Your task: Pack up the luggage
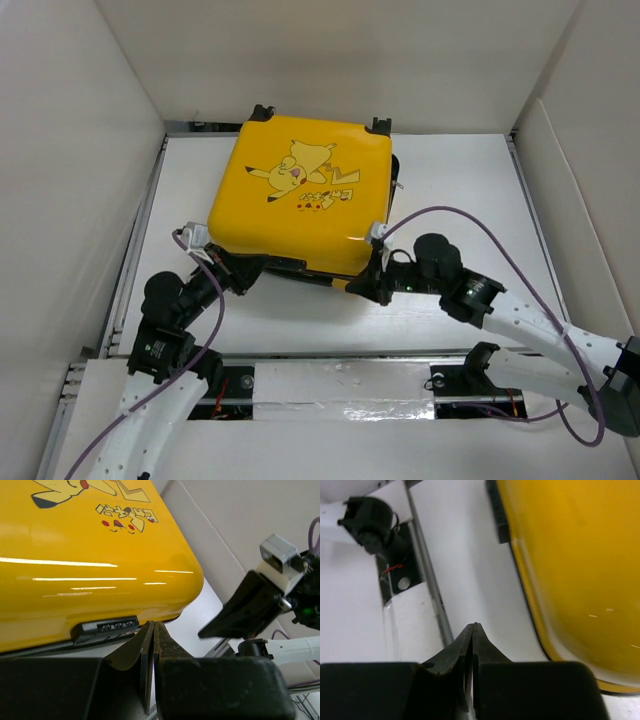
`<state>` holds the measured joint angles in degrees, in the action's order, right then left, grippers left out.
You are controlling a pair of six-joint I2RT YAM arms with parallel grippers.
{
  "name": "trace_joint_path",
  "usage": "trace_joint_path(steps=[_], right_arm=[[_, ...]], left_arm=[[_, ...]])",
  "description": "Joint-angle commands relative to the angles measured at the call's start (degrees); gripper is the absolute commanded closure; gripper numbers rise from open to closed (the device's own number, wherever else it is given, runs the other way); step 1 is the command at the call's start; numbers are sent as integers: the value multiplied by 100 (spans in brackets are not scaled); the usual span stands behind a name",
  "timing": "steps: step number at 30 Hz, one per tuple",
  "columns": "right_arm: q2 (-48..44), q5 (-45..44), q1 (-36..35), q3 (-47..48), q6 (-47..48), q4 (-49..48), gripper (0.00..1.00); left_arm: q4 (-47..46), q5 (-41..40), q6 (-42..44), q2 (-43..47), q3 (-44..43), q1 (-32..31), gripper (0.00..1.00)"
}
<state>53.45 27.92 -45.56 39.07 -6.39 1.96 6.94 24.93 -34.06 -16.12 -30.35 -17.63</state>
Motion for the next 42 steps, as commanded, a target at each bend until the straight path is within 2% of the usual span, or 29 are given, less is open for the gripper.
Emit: trace_joint_path(steps=[1, 3, 5, 6, 7, 8, 9, 11, 12, 13, 16, 17, 18, 22, 25, 28, 31, 35, 38, 39, 40, 42], right_arm=[[191, -365, -541, 259, 60, -133, 92], [567, -454, -664, 477, -11, -554, 87], [832, -691, -753, 671, -20, -652, 83], [1025, -822, -805, 716, 6, -827, 83], [1114, -1189, -805, 699, -141, -959, 82], [1184, -1358, -805, 707, -178, -1056, 80], [1255, -1429, -736, 742, -178, -1066, 80], [1369, -1710, -657, 830, -178, -1022, 76], [1370, -1824, -656, 848, -161, -978, 74], [1370, -2086, -656, 848, -160, -1013, 73], [1422, -2160, -524, 699, -187, -1434, 70], [1475, -2212, -472, 638, -222, -1539, 70], [1510, -2290, -419, 611, -257, -1723, 70], [1703, -2300, -174, 611, -292, -1857, 70], [1739, -2072, 73, 532, -318, -1857, 70], [1678, -1958, 249, 383, -362, -2015, 70], [1651, -1721, 433, 434, -371, -1989, 69], [1459, -1107, 434, 628, -249, -1533, 60], [855, -649, 434, 602, -91, -1111, 56], [651, -683, 486, 463, -73, -962, 56], [440, -752, 565, 366, -55, -899, 57], [-138, -1077, 723, -63, -108, -916, 68]], left_arm=[[-1059, 345, -11, -636, -32, -13, 100], [-1980, 364, -153, -1234, -120, -13, 100], [-2370, 258, -240, -2030, -462, -13, 100], [-3173, 345, -354, -2296, -533, -161, 100], [-3434, 198, -442, -2595, -777, -380, 100], [-3454, -151, -191, -3190, -1015, -704, 100], [-3271, -1103, 29, -3509, -1330, -1525, 100], [-3016, -2075, 695, -4446, -2376, -2277, 100], [-2901, -2941, 778, -4661, -2719, -2498, 100], [-2978, -3176, 813, -4785, -3096, -2622, 100], [-3225, -3415, 778, -4734, -3293, -2491, 100], [-3156, -3450, 813, -4534, -3285, -2622, 99], [-3103, -3607, 909, -4384, -3171, -2797, 99], [-3533, -3977, 386, -3452, -1208, -3641, 100], [-2972, -4828, -81, -2627, -126, -4212, 100], [-2392, -5278, -925, -1555, 781, -4652, 100], [-1726, -5271, -1523, -1008, 1179, -4846, 100], [-1344, -5235, -2112, -1183, 1592, -4847, 100], [-1467, -5454, -2473, -1192, 1909, -4847, 78], [-1450, -5603, -2587, -1140, 1953, -4847, 60], [-1485, -5787, -2710, -1104, 2015, -4847, 51], [-1756, -5850, -2606, -1147, 2068, -4847, 39]])
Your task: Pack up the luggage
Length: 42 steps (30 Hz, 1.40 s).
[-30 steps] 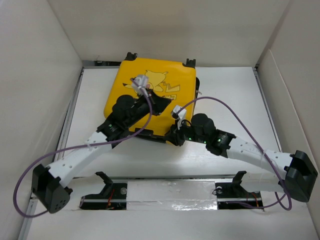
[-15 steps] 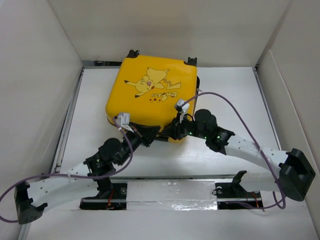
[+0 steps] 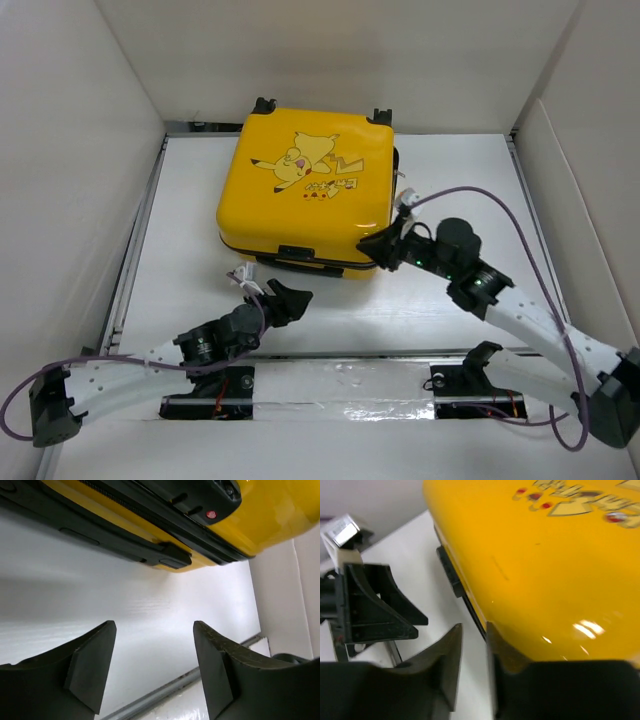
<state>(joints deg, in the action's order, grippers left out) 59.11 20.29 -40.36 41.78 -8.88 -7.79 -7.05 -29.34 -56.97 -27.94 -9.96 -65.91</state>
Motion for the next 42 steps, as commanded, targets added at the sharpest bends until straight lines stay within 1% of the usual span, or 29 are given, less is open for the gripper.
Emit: trace_joint_path(steps=[1, 2, 3, 4, 5, 7, 8, 9, 11, 12, 13, 14, 17, 18, 21, 23, 25, 26, 27, 29, 33, 36, 38, 41, 42], right_arm=[[-847, -446, 456, -502, 115, 6, 73], [-936, -578, 633, -609, 2, 41, 84], [-1032, -579, 809, -766, -25, 163, 88], [-1042, -579, 1184, -863, -60, 173, 92], [-1033, -658, 1388, -978, -217, 138, 97], [-876, -440, 1836, -1354, -333, -230, 100], [-814, -238, 2248, -1452, -455, -345, 100], [-753, -158, 2417, -1540, -508, -563, 100], [-586, 227, 2638, -1812, -431, -941, 91], [-542, 203, 2691, -1883, -456, -1318, 89], [-498, 177, 2691, -1910, -439, -1356, 85], [-401, 90, 2691, -1893, -204, -1357, 78], [-191, 194, 2638, -1840, -35, -1347, 67], [-137, 246, 2638, -1918, -34, -1617, 66], [169, 563, 2638, -2042, -17, -2302, 65], [407, 825, 2638, -1981, 79, -2490, 65], [759, 862, 2586, -1806, 141, -2604, 65], [864, 1028, 2586, -1761, 211, -2692, 65], [961, 1073, 2586, -1744, 220, -2866, 66], [1146, 1344, 2586, -1638, 255, -2930, 67], [1068, 1153, 2358, -1708, 414, -2790, 66], [953, 942, 2357, -1822, 423, -2885, 65], [979, 854, 2357, -1735, 492, -2860, 63], [1173, 897, 2304, -1489, 572, -2807, 63], [1208, 776, 2304, -1462, 581, -2868, 63]], left_arm=[[-385, -397, -306, -52, -15, 51, 39], [-437, -327, -262, -166, -33, 113, 41], [-525, -161, -236, -463, -68, 244, 48], [-569, -81, -236, -640, -85, 315, 50], [-683, -37, -192, -773, -103, 368, 50], [-1164, 77, -69, -1089, -77, 578, 49], [-1315, 113, 44, -1203, -68, 666, 49], [-1656, 165, 115, -1257, -42, 885, 48], [-1931, 428, 177, -1380, -7, 1175, 48], [-2019, 577, 273, -1520, -15, 1334, 49], [-2211, 883, 326, -1608, -15, 1622, 49], [-2283, 1008, 388, -1679, -24, 1747, 49], [-2599, 1352, 546, -1872, 2, 1967, 49], [-2661, 1387, 564, -1951, 2, 1968, 49], [-2810, 1431, 634, -2188, -24, 2021, 49], [-2977, 1466, 652, -2303, -15, 2021, 51], [-3161, 1484, 643, -2426, -6, 2021, 53], [-3232, 1484, 652, -2470, 2, 2021, 53], [-3276, 1475, 652, -2540, -6, 2021, 56], [-3373, 1493, 661, -2619, -41, 2021, 57], [-3487, 1528, 687, -2786, -33, 2021, 58], [-3601, 1572, 678, -2900, -24, 2021, 58], [-3681, 1589, 670, -2953, -15, 2021, 58], [-3742, 1633, 643, -3024, -24, 2021, 59], [-3751, 1634, 635, -3033, -15, 2021, 60]])
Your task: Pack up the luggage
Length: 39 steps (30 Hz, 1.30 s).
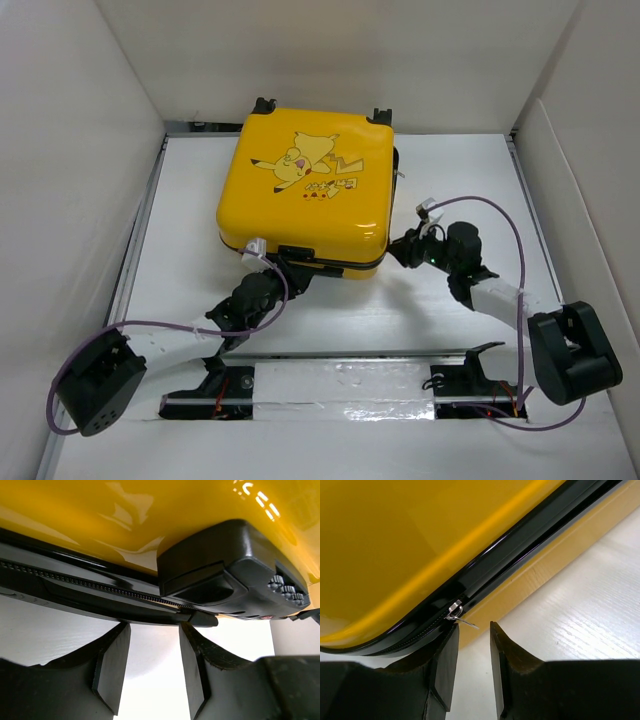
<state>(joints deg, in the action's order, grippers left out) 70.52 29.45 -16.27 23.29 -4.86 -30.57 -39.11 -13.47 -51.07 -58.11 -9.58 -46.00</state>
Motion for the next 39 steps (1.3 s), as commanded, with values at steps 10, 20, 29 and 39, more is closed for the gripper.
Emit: trace_joint_path(steps=[10, 20, 29, 39], right_arm=[[-12, -458, -324, 290, 302, -1073, 73], [-187, -888, -727, -52, -94, -1313, 100], [-1962, -2417, -2230, -833, -865, 1262, 100], [-1939, -3224, -3988, -633, -1754, 1898, 100]], left_arm=[[-711, 117, 27, -157, -43, 29, 62], [-966, -199, 281, -464, -420, -207, 63], [-1555, -314, 519, -1343, -1027, -208, 68], [-1863, -182, 572, -2072, -1493, -261, 65]])
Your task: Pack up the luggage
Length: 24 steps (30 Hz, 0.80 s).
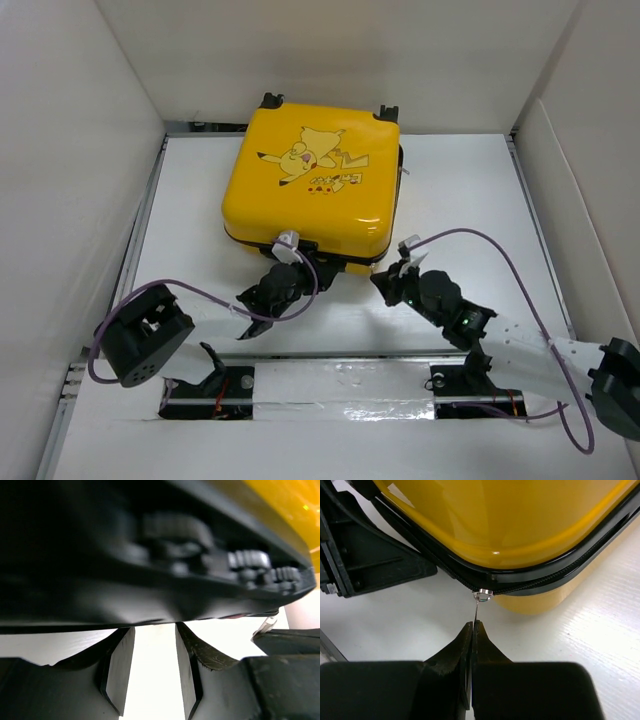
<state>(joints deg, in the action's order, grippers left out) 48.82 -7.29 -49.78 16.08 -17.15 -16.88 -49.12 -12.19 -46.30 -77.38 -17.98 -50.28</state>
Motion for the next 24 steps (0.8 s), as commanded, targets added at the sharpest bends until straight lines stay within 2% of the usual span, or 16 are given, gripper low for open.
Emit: trace_joint_path(steps=[1, 4, 6, 8, 10, 12, 13, 14, 16, 19, 21, 22, 24], right_arm=[[407, 361, -708, 176, -596, 232, 100], [1336, -201, -937, 553, -807, -479, 100], [1857, -910, -1051, 721, -983, -964, 100], [2517, -1142, -1051, 940, -992, -1632, 100], [2799, -1362, -1051, 1046, -844, -2132, 100], [2905, -1442, -1051, 1135, -834, -2144, 100], [2888, -1459, -1051, 1126, -843, -2100, 100], [2827, -1460, -1051, 1100, -886, -2065, 100], [2765, -1468, -1051, 942, -904, -2073, 100], [2607, -1451, -1051, 766, -896, -2064, 100], [2510, -1416, -1051, 730, -852, -2021, 100], [2501, -1424, -1051, 730, -826, -1968, 100], [2475, -1407, -1051, 748, -747, -1906, 100]], left_arm=[[-914, -198, 95, -180, -681, 168, 65], [-1108, 75, 148, -329, -777, 168, 65], [-1091, 120, 201, -339, -821, 115, 65], [-1012, 155, 218, -269, -760, 115, 63], [-837, 269, 297, -93, -672, 115, 55], [-538, 296, 359, 335, -436, 115, 47], [-345, 287, 402, 556, -295, 115, 40], [-178, 226, 420, 793, -7, 115, 38], [409, -11, 429, 1837, 189, 115, 38], [2268, -695, 534, 3463, 164, 62, 43], [3001, -995, 806, 4245, -423, 115, 43], [3632, -1423, 877, 4371, -704, 167, 44], [4119, -1829, 991, 4399, -1537, 343, 44]])
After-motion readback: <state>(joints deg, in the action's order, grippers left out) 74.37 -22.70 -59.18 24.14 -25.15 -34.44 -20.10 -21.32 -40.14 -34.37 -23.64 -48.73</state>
